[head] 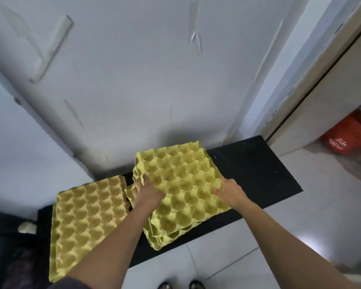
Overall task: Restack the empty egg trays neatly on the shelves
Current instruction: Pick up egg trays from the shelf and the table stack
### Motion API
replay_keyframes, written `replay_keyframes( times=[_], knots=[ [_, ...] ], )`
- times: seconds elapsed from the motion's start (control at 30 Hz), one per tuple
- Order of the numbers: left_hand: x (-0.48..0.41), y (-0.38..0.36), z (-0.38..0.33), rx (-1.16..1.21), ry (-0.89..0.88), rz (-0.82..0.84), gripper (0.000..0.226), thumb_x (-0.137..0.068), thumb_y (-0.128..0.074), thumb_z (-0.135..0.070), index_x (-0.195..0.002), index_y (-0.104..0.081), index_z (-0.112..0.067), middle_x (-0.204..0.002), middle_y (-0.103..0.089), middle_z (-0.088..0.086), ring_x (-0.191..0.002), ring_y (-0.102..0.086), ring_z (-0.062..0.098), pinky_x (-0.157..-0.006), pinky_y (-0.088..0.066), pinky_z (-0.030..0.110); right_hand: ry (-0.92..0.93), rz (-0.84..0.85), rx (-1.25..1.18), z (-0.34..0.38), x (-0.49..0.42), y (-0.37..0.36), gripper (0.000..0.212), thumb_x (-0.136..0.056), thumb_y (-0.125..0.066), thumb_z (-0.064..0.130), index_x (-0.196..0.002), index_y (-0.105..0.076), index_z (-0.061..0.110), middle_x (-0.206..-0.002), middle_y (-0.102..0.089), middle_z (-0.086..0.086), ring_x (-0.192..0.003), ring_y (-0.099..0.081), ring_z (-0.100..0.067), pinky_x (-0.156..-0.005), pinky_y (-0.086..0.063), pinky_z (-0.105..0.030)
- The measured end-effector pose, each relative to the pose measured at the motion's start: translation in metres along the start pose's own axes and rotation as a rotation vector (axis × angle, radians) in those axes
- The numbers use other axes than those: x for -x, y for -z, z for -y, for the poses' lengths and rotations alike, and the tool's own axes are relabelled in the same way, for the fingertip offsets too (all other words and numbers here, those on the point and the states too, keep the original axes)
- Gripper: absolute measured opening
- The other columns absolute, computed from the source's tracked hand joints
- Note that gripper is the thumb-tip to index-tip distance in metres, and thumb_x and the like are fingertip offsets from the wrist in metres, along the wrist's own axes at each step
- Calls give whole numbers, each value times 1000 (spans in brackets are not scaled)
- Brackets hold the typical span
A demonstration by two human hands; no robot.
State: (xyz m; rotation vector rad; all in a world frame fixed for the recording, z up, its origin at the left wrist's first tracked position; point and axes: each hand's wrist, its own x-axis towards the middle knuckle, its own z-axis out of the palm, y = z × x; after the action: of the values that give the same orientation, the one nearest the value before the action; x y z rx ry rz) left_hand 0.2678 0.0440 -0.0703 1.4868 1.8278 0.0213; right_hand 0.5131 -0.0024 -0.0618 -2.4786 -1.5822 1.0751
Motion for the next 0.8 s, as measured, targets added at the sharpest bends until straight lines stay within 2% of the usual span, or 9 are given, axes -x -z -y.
replay_keyframes(
  times=[0.1, 0.17, 0.3, 0.43, 0.5, 0.57, 0.67, 0.73, 0.8],
  knots=[
    [-6, -18, 4, 277, 183, 26, 99, -85, -66, -32, -149, 8, -16, -154, -3, 14, -137, -20, 40, -107, -29, 45, -76, 15, -12, -10, -19, -10, 50, -92, -48, 41, -137, -38, 23, -127, -42, -12, -110, -50, -34, -93, -47, -45],
    [-7, -30, 7, 438, 243, 23, 101, -83, -69, -26, -150, 6, -18, -150, -20, 16, -130, -36, 38, -100, -38, 42, -121, 32, -54, -17, -31, -14, 57, -94, -49, 39, -144, -27, 20, -134, -40, -15, -115, -48, -35, -96, -44, -45],
    [-6, -44, 11, 637, 265, -126, 81, -80, -72, -22, -143, -21, -21, -126, -55, 10, -101, -58, 31, -75, -53, 39, -109, 98, -298, -29, -45, -22, 52, -99, -47, 29, -146, -27, 17, -137, -48, -10, -110, -51, -22, -98, -39, -33],
    [4, -46, 0, 715, 217, -262, 63, -85, -65, -17, -140, -33, -15, -112, -60, 2, -90, -56, 20, -75, -49, 32, -135, 67, -295, -36, -51, -21, 50, -96, -47, 42, -138, -39, 16, -132, -52, -11, -119, -51, -33, -102, -41, -49],
    [12, -36, -10, 730, 180, -321, 60, -85, -65, -18, -138, -36, -16, -93, -58, -6, -82, -58, 20, -69, -50, 31, -136, 29, -279, -38, -53, -13, 57, -93, -47, 52, -136, -41, 16, -129, -53, -13, -115, -52, -34, -96, -44, -47],
    [23, -20, -16, 758, 149, -368, 60, -84, -66, -20, -137, -38, -17, -91, -57, -10, -84, -61, 26, -68, -51, 36, -118, -19, -261, -34, -53, -1, 62, -90, -48, 57, -136, -43, 15, -129, -52, -14, -114, -52, -35, -90, -46, -42],
    [40, 7, -14, 804, 112, -427, 55, -83, -66, -21, -133, -43, -19, -111, -60, -1, -93, -62, 30, -66, -52, 40, -30, -97, -358, -14, -45, 16, 54, -88, -59, 47, -125, -48, 9, -121, -53, -15, -102, -54, -30, -84, -47, -41],
    [58, 26, -3, 827, 90, -482, 56, -84, -66, -22, -134, -41, -21, -110, -58, -4, -88, -61, 24, -50, -46, 27, 60, -99, -435, 6, -34, 23, 45, -89, -63, 36, -121, -48, 7, -118, -54, -13, -95, -52, -24, -78, -43, -36],
    [72, 39, 8, 838, 94, -520, 57, -85, -65, -21, -136, -40, -20, -105, -54, -6, -85, -58, 21, -47, -41, 24, 138, -72, -466, 24, -23, 25, 46, -90, -64, 30, -126, -46, 8, -121, -55, -10, -103, -53, -25, -82, -43, -35]
  ],
)
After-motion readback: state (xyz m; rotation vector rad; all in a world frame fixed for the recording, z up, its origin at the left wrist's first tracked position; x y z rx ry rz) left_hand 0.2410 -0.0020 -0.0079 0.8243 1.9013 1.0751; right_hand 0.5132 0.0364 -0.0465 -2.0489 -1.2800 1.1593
